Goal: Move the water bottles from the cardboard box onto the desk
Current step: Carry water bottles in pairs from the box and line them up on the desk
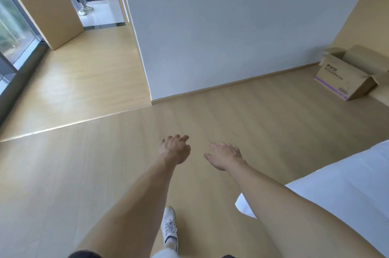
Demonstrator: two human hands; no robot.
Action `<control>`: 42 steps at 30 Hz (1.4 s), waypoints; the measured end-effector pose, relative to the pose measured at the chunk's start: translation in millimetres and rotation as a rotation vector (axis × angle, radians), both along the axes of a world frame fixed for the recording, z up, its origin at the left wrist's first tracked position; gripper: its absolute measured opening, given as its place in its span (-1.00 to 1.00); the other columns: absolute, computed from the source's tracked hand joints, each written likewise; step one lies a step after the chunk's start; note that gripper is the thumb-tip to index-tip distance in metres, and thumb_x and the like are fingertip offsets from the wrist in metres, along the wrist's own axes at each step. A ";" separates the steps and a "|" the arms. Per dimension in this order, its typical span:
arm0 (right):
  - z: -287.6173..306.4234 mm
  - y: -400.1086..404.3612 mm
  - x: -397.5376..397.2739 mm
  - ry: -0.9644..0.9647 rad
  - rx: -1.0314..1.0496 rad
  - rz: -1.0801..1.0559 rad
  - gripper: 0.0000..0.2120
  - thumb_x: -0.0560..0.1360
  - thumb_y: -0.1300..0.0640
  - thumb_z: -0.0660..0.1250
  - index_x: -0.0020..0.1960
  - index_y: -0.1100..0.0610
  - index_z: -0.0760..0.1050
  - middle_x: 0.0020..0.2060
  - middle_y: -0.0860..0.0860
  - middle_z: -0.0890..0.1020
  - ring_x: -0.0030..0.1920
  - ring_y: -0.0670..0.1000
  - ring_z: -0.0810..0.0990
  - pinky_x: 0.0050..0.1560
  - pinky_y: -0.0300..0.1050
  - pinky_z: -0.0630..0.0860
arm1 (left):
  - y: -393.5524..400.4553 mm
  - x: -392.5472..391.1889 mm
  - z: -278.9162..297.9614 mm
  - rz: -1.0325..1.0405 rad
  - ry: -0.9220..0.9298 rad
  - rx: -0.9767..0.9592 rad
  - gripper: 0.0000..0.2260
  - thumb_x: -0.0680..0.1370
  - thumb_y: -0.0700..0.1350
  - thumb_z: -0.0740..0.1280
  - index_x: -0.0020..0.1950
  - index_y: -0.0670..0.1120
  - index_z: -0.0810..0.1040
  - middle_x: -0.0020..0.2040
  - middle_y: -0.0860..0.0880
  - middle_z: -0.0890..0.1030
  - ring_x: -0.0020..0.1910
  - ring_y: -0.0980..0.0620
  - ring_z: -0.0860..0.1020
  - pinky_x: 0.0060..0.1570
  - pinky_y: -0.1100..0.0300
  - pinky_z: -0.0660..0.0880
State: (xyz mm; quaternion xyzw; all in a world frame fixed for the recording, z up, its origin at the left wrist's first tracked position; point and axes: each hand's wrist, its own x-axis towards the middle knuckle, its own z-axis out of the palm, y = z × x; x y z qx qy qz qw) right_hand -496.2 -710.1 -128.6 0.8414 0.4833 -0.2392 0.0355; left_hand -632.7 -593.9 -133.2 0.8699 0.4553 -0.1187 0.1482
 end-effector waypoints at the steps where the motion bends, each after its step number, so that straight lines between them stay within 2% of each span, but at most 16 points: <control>1: -1.8 10.4 11.6 0.001 0.003 -0.023 -0.48 0.62 -0.23 0.09 0.51 -0.06 0.27 0.39 0.12 0.46 0.43 0.15 0.37 0.38 0.06 0.27 | 14.8 14.5 -2.0 -0.021 0.005 -0.003 -0.57 0.66 0.05 0.08 0.55 0.13 0.29 0.47 0.01 0.42 0.45 -0.10 0.35 0.41 0.00 0.23; 14: 13.8 164.6 173.0 -0.033 0.021 -0.423 -0.48 0.62 -0.21 0.09 0.52 -0.04 0.27 0.37 0.13 0.50 0.40 0.16 0.43 0.37 0.10 0.33 | 215.0 239.6 19.8 -0.449 -0.050 -0.021 -0.56 0.66 0.02 0.06 0.57 0.11 0.27 0.48 0.00 0.40 0.46 -0.10 0.33 0.42 0.01 0.22; 25: -0.7 205.3 321.1 -0.024 -0.022 -0.642 -0.49 0.63 -0.21 0.08 0.53 -0.05 0.25 0.36 0.12 0.48 0.39 0.17 0.41 0.33 0.09 0.32 | 247.1 420.1 6.8 -0.729 -0.051 -0.017 -0.58 0.69 0.00 0.06 0.57 0.10 0.27 0.49 0.00 0.40 0.48 -0.08 0.31 0.47 0.03 0.20; 33: -6.1 247.3 483.0 0.054 0.005 -0.702 -0.46 0.61 -0.22 0.10 0.54 -0.09 0.23 0.35 0.10 0.48 0.39 0.15 0.41 0.34 0.09 0.32 | 295.1 577.4 17.9 -0.727 0.009 -0.003 -0.58 0.70 -0.02 0.04 0.58 0.09 0.26 0.50 -0.02 0.39 0.48 -0.10 0.32 0.47 0.00 0.20; 42: 9.7 260.8 643.1 0.041 -0.035 -0.743 -0.46 0.62 -0.21 0.07 0.56 -0.08 0.20 0.37 0.12 0.46 0.40 0.16 0.40 0.37 0.10 0.32 | 316.5 739.6 19.1 -0.730 -0.018 -0.044 -0.57 0.68 0.03 0.06 0.58 0.11 0.26 0.51 -0.01 0.38 0.48 -0.09 0.31 0.46 0.00 0.19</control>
